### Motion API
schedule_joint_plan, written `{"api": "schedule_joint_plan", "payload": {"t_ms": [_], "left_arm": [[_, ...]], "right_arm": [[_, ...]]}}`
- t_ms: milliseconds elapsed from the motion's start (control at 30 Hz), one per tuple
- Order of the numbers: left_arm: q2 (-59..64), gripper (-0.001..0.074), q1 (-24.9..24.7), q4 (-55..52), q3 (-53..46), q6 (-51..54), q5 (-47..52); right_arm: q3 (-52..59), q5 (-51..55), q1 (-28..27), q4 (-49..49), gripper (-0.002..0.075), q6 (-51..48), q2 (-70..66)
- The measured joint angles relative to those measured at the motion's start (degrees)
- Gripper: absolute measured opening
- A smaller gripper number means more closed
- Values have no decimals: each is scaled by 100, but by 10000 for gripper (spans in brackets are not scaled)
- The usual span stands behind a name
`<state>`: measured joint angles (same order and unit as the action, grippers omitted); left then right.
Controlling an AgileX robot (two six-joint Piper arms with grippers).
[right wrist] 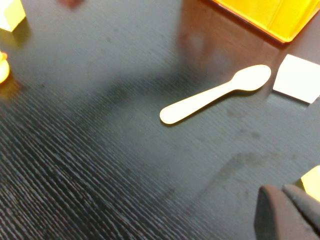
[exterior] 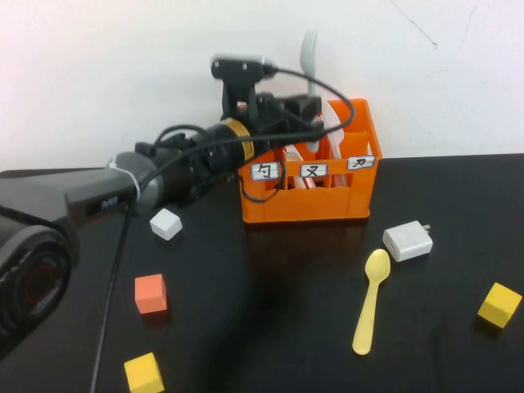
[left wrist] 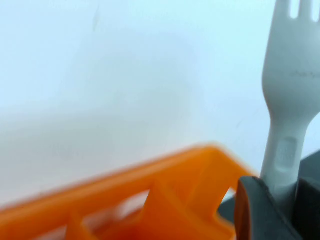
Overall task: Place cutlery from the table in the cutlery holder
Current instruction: Place the fork on the box, then pick up the spoon
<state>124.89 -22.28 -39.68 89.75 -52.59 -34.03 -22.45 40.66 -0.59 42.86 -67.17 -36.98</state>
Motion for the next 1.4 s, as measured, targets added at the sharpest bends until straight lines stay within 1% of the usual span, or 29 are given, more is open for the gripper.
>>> {"api": "schedule_joint_plan", "payload": {"t_ms": [167,600,633,700,767,833,900,933,1000,1100,1200,1333,1400], "left_arm": [[212,120,0,4,0,-139,-49],[211,122,0,-35,0,-148,-140],[211,134,0,-108,0,-148,-140],[211,195,0,-215,0,-172,-127],[211,298,0,-267,0,-229,-118],[211,370,0,-309,0,-243,-75],[154,398,0,-455,0,-161,31],[104,395,0,-549,0,-75,115],[-62,365,0,-766,0,51,311],[-450,279,0,-983,0,154,879],[-1033,197,0,-1007,0,11,1776],[-1847,130,-33,-959,0,-376,3214],[-2266,91,-51,-749,0,-529,4180]], "right_arm": [[0,10,0,0,-2,0,0],[0,-35,0,0,-2,-2,0],[0,-46,0,0,-2,-2,0],[0,-46,0,0,-2,-2,0],[0,-46,0,0,-2,-2,0],[0,-46,0,0,-2,-2,0],[0,-46,0,0,-2,-2,0],[0,-46,0,0,-2,-2,0],[0,-46,0,0,-2,-2,0],[0,-46,0,26,-2,-2,0],[0,-54,0,217,-2,-71,38],[0,-54,0,618,-2,-331,263],[0,-54,0,768,-2,-428,337]]}}
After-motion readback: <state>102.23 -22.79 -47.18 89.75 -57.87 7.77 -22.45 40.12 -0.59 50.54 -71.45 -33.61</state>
